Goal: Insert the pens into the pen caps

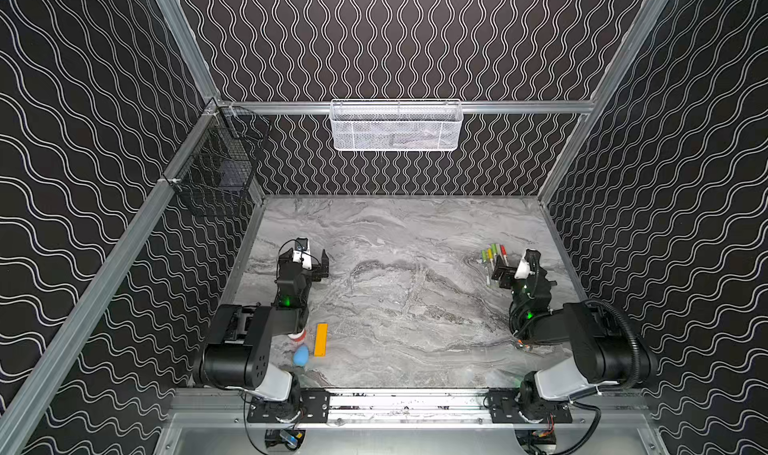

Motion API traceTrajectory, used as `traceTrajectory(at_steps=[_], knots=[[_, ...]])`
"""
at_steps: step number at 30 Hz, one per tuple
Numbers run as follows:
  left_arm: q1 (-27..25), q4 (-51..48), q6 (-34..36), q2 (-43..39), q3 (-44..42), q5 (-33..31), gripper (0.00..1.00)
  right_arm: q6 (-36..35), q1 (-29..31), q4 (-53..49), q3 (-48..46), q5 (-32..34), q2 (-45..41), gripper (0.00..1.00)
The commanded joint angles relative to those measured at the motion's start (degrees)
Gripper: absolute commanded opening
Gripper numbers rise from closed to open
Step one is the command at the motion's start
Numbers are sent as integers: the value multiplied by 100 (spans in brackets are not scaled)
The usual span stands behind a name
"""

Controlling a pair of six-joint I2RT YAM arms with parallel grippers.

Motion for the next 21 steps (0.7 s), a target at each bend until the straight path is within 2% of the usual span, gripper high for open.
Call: traceTrajectory(at_steps=[1, 21], knots=[[-3, 76, 54, 16, 40, 46, 99, 62, -10, -92, 49, -75, -38, 99], [1, 79, 54, 14, 35, 46, 99, -26, -12, 128, -33, -160, -14, 99]])
